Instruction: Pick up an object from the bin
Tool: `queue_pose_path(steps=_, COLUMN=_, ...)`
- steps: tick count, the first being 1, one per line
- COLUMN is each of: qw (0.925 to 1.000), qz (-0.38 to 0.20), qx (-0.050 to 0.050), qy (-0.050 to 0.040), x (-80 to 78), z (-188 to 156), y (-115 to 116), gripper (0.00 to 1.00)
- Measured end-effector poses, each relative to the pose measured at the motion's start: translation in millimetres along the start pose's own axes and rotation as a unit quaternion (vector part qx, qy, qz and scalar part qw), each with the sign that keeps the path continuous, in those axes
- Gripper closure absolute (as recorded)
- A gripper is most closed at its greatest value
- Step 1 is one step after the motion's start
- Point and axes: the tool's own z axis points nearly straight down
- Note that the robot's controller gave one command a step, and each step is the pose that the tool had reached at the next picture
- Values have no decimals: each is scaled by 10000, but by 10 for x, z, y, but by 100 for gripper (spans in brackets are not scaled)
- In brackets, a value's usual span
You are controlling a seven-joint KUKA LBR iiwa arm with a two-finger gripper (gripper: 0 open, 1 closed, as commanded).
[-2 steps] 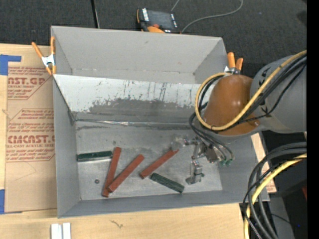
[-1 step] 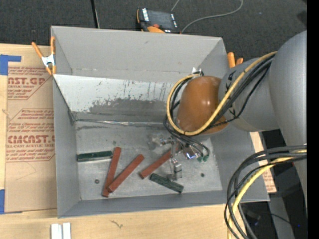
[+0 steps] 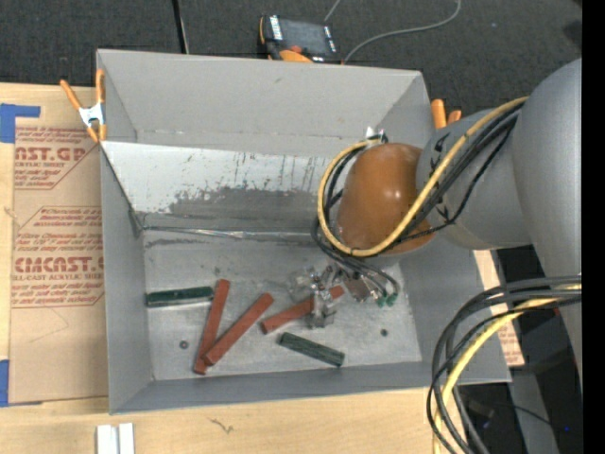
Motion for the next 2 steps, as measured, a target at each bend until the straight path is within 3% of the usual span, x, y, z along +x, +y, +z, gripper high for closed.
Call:
queue_pose_path(steps=1, qw=9999, qz=-144, qx=12, qy=-52, x=-300, z=-1070, y=220, gripper=100)
queue_pose_path(steps=2, qw=9999, qz=-116, qx=12, qy=-43, x=-430, z=-1630, y=283, gripper=100)
